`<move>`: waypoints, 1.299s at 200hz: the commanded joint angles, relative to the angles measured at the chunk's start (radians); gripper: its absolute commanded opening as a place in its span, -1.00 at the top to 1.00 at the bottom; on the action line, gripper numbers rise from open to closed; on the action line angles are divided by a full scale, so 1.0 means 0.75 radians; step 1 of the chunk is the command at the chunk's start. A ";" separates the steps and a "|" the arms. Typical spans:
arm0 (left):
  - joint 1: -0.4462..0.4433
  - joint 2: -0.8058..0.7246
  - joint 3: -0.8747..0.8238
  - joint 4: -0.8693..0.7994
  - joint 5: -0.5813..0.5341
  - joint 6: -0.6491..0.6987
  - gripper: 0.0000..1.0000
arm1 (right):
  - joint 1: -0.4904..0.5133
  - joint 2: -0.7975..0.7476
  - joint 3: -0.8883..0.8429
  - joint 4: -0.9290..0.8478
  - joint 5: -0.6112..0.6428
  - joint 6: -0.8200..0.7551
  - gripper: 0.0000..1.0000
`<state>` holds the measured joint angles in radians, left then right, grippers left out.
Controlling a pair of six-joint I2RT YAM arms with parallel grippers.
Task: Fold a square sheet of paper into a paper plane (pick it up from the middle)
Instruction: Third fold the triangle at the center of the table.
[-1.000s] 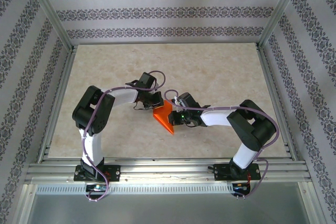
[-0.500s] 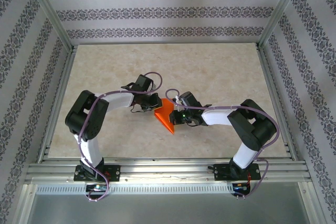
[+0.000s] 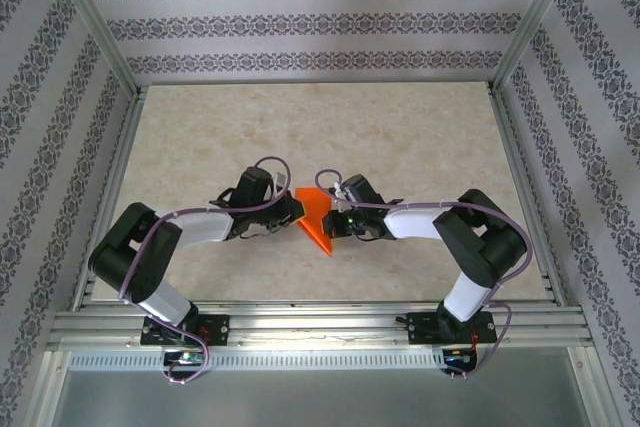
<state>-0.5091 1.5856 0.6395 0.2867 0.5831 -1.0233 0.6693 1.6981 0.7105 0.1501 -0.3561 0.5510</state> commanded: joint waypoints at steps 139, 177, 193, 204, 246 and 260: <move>-0.087 0.182 0.040 0.046 0.006 -0.045 1.00 | -0.015 0.020 0.014 -0.075 0.017 -0.006 1.00; -0.086 0.204 0.032 0.043 -0.004 -0.027 1.00 | -0.014 0.028 0.014 -0.071 0.009 -0.001 1.00; -0.087 0.216 0.025 0.030 -0.014 -0.019 1.00 | -0.015 0.030 0.014 -0.070 0.007 0.000 1.00; -0.086 0.227 0.016 0.028 -0.015 -0.014 1.00 | -0.015 0.029 0.014 -0.071 0.006 0.001 1.00; -0.086 0.258 -0.003 -0.008 -0.026 0.018 1.00 | -0.013 0.019 0.018 -0.071 0.002 0.002 1.00; -0.086 0.252 -0.018 -0.016 -0.032 0.024 1.00 | -0.014 0.011 0.022 -0.073 -0.002 0.004 1.00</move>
<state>-0.5629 1.7462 0.6521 0.3450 0.5915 -1.0473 0.6693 1.6981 0.7132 0.1444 -0.3565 0.5514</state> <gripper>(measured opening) 0.063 0.049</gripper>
